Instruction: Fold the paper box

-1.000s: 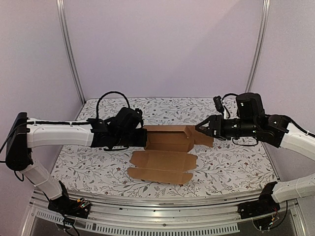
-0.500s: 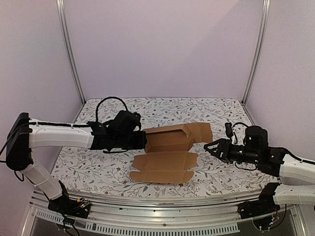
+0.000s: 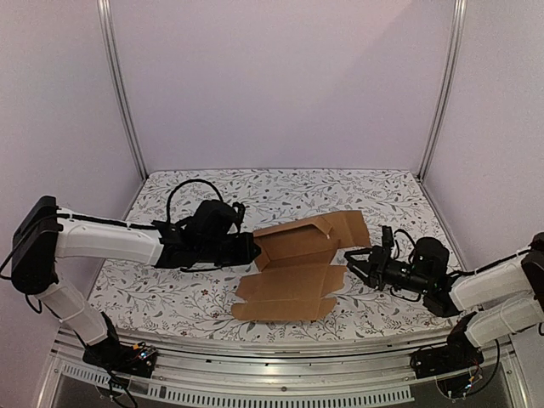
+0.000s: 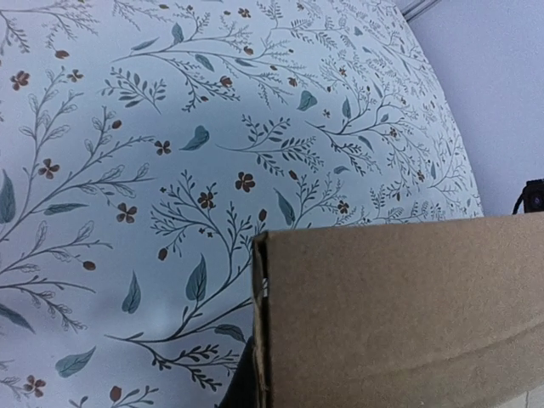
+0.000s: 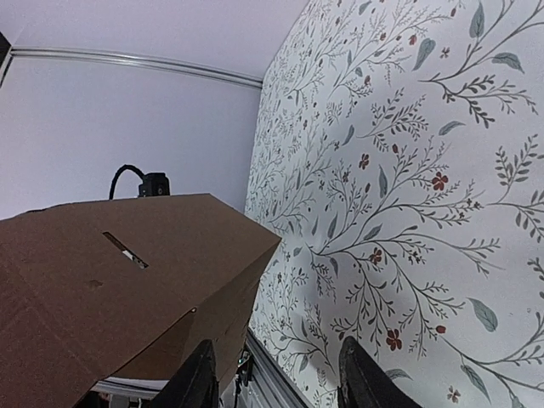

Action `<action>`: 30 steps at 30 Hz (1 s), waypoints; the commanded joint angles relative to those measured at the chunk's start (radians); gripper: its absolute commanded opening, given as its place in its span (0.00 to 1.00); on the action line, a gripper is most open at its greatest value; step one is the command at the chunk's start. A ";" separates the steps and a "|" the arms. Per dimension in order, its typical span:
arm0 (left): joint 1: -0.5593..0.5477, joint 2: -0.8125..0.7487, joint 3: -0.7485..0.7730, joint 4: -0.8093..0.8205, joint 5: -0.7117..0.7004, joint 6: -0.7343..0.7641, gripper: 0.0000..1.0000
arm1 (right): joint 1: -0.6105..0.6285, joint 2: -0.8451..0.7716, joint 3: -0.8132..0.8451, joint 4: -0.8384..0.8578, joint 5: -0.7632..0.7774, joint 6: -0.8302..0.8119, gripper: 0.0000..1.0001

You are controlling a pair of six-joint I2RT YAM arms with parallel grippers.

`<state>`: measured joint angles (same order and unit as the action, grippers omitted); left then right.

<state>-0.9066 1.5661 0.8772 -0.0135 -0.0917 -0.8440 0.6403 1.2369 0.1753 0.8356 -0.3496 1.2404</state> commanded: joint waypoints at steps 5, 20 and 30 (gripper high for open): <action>0.015 0.061 -0.030 0.170 0.074 -0.048 0.00 | -0.013 0.361 0.040 0.570 -0.139 0.151 0.44; 0.081 0.127 -0.062 0.276 0.116 -0.093 0.00 | -0.019 0.331 0.088 0.570 -0.213 0.136 0.49; 0.080 0.137 -0.075 0.305 0.146 -0.091 0.00 | -0.019 0.379 0.138 0.570 -0.182 0.153 0.43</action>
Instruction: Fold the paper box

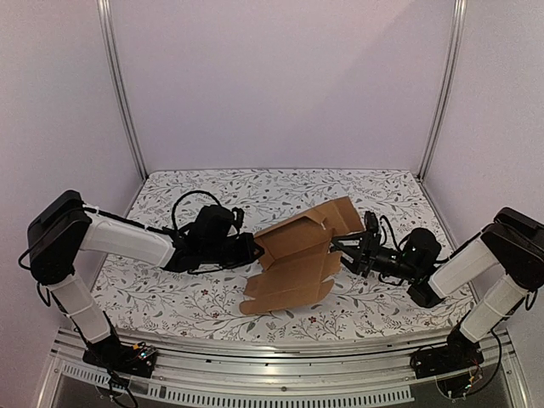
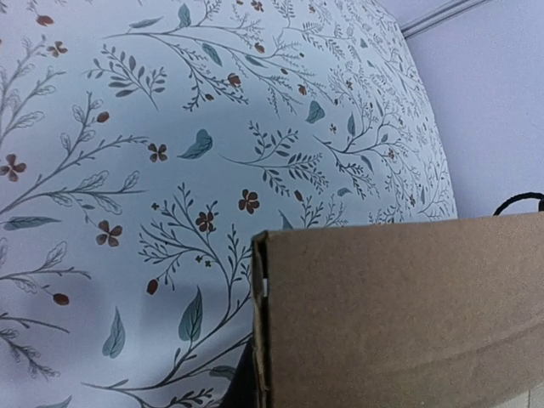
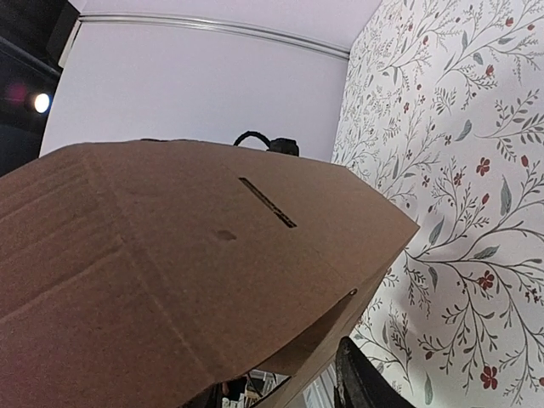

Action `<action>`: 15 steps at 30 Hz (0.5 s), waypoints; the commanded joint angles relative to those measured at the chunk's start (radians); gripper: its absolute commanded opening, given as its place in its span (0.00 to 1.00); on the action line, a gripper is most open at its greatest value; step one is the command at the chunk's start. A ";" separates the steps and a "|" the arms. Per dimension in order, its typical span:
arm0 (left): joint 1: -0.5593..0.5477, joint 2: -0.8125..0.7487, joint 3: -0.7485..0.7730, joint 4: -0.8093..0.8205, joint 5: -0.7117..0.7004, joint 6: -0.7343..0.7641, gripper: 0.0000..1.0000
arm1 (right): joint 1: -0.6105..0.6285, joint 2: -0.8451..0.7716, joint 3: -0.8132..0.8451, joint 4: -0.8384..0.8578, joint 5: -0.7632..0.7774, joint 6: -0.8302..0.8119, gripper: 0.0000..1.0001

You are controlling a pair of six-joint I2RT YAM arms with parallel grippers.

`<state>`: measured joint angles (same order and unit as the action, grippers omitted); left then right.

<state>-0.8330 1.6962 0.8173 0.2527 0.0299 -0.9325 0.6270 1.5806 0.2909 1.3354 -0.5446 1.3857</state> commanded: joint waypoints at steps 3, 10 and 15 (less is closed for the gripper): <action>0.006 0.002 -0.021 0.043 0.026 -0.003 0.00 | -0.005 0.061 0.018 0.070 0.033 0.008 0.40; 0.005 0.002 -0.023 0.057 0.048 -0.005 0.00 | -0.006 0.083 0.041 0.070 0.024 0.010 0.36; 0.001 0.004 -0.003 0.040 0.051 0.009 0.00 | -0.002 0.104 0.062 0.070 0.012 0.018 0.33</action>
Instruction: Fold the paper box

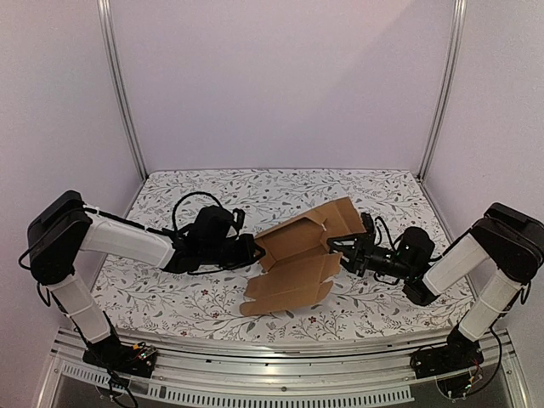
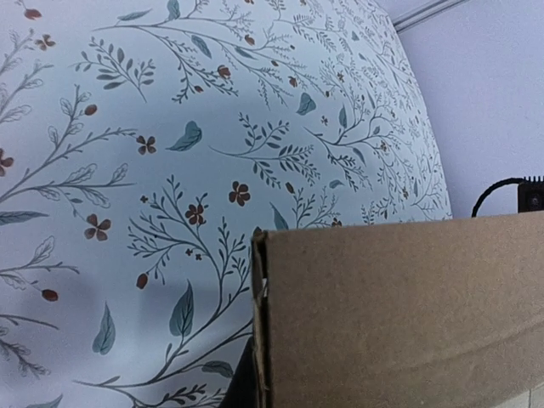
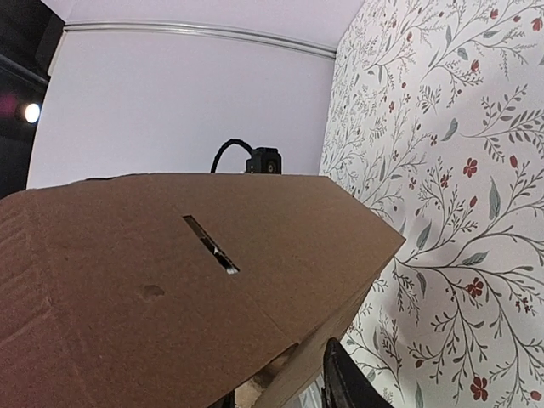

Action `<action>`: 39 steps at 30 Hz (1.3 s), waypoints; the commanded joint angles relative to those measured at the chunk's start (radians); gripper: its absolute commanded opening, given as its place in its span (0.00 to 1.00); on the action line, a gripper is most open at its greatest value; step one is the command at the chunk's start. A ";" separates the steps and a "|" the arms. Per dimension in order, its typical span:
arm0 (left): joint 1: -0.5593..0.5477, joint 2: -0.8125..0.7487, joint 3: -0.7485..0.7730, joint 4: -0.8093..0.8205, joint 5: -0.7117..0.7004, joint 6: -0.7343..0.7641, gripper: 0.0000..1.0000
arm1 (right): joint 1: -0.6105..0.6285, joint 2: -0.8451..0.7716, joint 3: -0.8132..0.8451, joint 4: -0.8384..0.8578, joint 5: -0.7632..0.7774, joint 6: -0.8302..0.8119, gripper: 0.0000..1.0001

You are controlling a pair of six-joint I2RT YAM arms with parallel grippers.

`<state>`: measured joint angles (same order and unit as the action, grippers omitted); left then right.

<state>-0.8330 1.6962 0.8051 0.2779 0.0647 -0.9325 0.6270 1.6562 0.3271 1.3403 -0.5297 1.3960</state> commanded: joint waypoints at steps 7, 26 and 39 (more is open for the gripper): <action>0.000 0.005 0.023 0.000 0.014 0.021 0.00 | 0.013 0.091 0.055 0.065 -0.023 0.025 0.09; 0.013 -0.053 0.013 -0.106 -0.088 0.090 0.00 | 0.010 0.060 -0.073 0.063 -0.005 0.002 0.34; 0.039 -0.080 0.012 -0.153 -0.128 0.143 0.00 | 0.010 0.081 -0.259 0.062 0.011 -0.084 0.34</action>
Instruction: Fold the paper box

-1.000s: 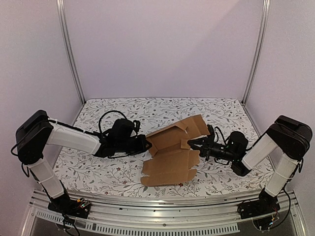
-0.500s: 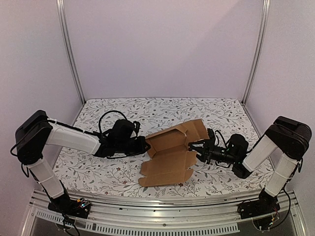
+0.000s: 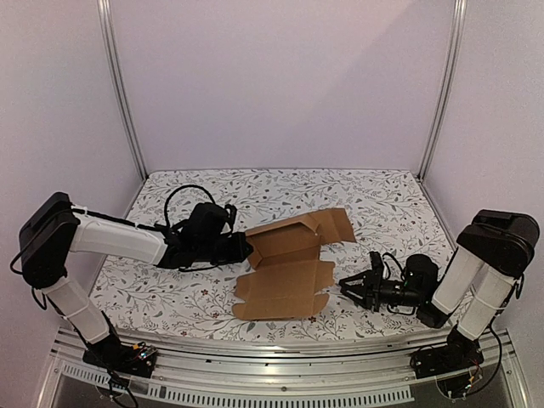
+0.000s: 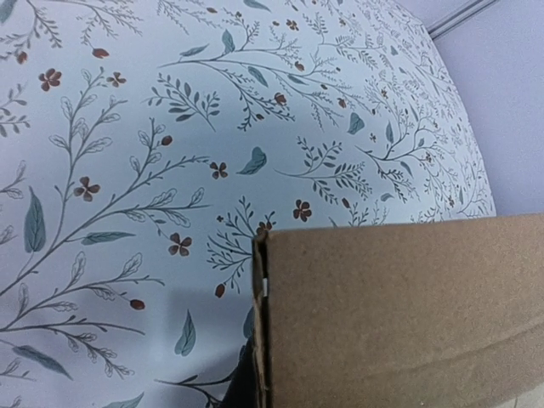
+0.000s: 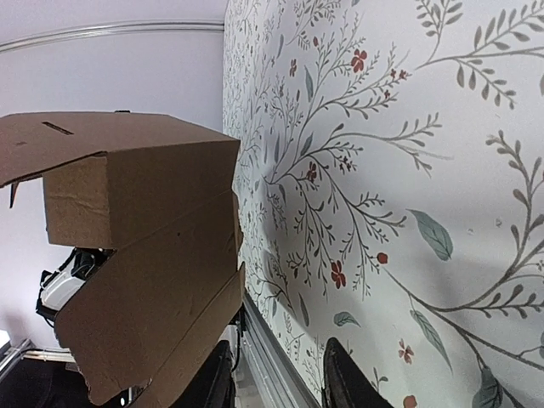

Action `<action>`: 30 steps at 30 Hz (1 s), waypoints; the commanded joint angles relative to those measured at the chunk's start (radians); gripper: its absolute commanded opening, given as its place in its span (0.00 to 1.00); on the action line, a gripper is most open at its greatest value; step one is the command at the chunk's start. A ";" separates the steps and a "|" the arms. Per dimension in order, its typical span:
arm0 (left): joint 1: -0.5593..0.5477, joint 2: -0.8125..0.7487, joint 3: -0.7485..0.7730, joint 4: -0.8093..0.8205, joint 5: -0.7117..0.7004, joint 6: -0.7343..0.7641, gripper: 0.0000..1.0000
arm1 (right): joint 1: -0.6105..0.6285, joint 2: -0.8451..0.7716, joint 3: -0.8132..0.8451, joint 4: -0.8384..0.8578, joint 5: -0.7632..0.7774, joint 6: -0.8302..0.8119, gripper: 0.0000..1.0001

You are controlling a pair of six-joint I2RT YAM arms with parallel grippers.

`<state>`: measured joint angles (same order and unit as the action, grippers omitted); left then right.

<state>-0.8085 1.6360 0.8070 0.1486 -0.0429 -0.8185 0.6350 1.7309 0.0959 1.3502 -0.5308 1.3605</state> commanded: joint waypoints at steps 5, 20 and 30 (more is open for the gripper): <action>0.014 -0.017 0.021 -0.040 -0.032 0.052 0.00 | 0.001 0.029 -0.052 0.043 0.010 -0.075 0.34; 0.003 -0.005 0.065 -0.088 -0.054 0.111 0.00 | -0.008 0.145 0.095 -0.104 -0.004 -0.258 0.37; 0.003 -0.035 0.105 -0.232 -0.132 0.183 0.00 | -0.009 0.275 0.175 -0.151 0.014 -0.275 0.39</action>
<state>-0.8078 1.6325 0.8722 -0.0010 -0.1291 -0.6792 0.6270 1.9553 0.2394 1.3540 -0.5606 1.1412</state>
